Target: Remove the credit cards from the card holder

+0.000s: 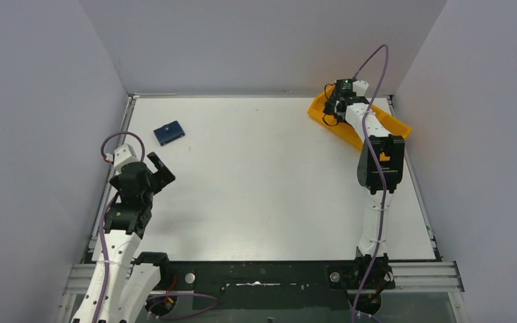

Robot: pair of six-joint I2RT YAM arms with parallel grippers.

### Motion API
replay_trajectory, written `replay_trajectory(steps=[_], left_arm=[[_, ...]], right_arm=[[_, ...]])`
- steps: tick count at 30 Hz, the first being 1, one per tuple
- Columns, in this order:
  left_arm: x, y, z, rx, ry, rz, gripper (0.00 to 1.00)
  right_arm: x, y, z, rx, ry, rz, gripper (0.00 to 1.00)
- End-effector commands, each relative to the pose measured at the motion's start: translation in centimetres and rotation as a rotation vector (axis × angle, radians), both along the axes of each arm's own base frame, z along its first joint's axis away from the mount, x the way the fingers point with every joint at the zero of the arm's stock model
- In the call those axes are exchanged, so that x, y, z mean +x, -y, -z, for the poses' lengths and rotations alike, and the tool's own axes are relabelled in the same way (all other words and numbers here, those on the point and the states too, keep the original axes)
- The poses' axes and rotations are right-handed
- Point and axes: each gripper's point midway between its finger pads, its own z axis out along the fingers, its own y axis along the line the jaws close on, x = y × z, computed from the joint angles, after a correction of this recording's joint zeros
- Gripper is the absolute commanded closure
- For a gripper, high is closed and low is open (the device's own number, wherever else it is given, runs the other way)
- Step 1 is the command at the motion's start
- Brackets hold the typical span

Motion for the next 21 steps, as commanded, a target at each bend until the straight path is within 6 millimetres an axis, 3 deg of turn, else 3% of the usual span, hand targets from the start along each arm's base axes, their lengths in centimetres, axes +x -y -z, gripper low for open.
replay_trajectory(steps=[1,21], left_arm=[[0.9,0.0,-1.9,-0.016,0.08,-0.01,0.03],[0.9,0.0,-2.1,-0.019,0.089,-0.006,0.03]], right_arm=[[0.9,-0.8,-1.1,0.015,0.039,-0.015,0.04],[0.3,-2.1,1.1,0.027,0.005,-0.037,0.13]])
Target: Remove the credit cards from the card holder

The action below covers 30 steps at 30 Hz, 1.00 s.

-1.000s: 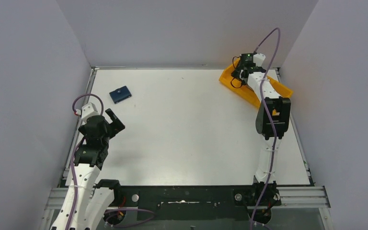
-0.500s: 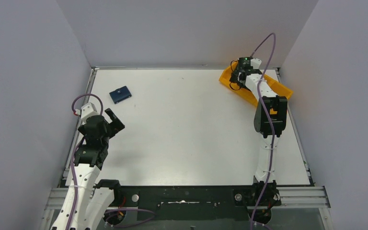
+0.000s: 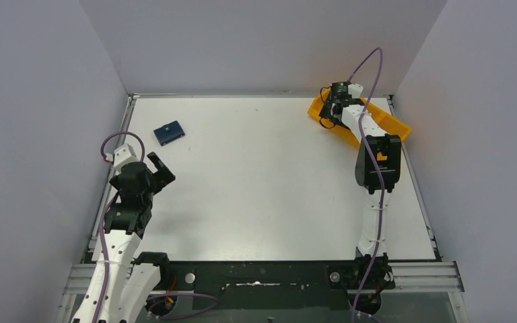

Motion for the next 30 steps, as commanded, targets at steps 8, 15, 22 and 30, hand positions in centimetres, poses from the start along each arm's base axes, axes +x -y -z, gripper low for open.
replay_trajectory(steps=[8,15,22,30], left_arm=[[0.9,0.0,-2.1,-0.018,0.088,-0.004,0.03],[0.9,0.1,-2.1,-0.019,0.089,-0.002,0.03],[0.9,0.0,-2.0,-0.019,0.085,-0.004,0.03],[1.0,0.1,-1.9,-0.02,0.082,-0.001,0.03]], right_arm=[[0.7,-0.6,0.6,0.013,0.02,0.006,0.13],[1.2,-1.0,-1.3,0.007,0.049,-0.024,0.12],[2.4,0.7,-5.8,-0.045,0.166,0.05,0.09],[3.8,2.9,-4.4,-0.02,0.174,0.118,0.1]])
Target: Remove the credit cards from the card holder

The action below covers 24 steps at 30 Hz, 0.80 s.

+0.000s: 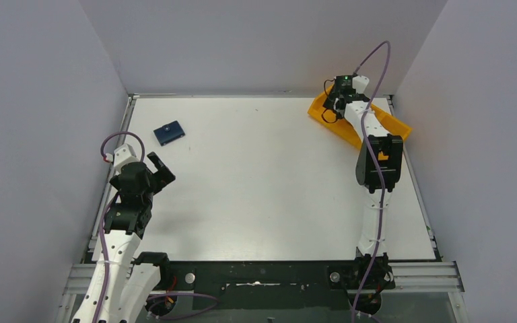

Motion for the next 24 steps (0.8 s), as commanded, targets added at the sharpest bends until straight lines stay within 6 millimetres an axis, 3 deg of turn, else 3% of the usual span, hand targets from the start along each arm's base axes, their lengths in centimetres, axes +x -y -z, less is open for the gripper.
replay_trajectory(steps=[1,9,13,18,24], left_arm=[[1.0,0.0,-1.9,-0.018,0.081,-0.004,0.03],[1.0,0.0,-1.8,-0.018,0.078,-0.005,0.03],[1.0,0.0,-1.9,-0.019,0.08,-0.004,0.03],[1.0,0.0,-2.0,-0.021,0.086,-0.004,0.03],[0.9,0.0,-2.2,-0.02,0.094,-0.005,0.03]], right_arm=[[1.9,2.1,-1.6,0.002,0.083,0.076,0.1],[0.1,0.4,2.3,0.015,-0.012,0.044,0.16],[-0.9,-1.3,2.5,0.006,-0.024,0.02,0.22],[-2.3,-4.3,2.1,-0.001,-0.023,-0.023,0.25],[-4.8,-10.0,2.4,0.002,-0.033,-0.097,0.26]])
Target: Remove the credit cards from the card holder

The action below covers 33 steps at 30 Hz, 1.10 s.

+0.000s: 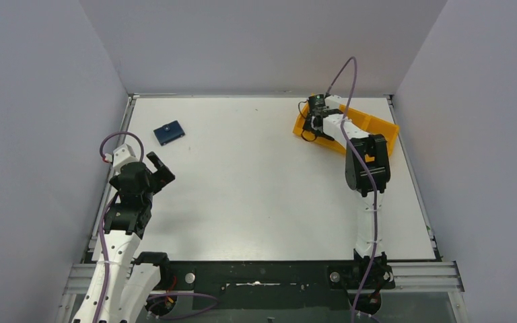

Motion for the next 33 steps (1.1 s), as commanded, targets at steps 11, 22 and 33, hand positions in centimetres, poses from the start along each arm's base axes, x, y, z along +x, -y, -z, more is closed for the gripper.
replay_trajectory(steps=[11,22,33], left_arm=[[0.8,0.0,-2.3,-0.013,0.094,-0.002,0.03],[0.6,0.0,-1.2,-0.01,0.069,-0.004,0.03],[0.7,0.1,-1.0,-0.012,0.061,0.001,0.03]], right_arm=[[-6.4,-16.1,-1.0,0.063,0.024,-0.198,0.26],[-10.8,-23.9,-0.9,0.093,0.011,-0.338,0.2],[-8.0,-19.7,0.3,0.042,-0.001,-0.36,0.09]])
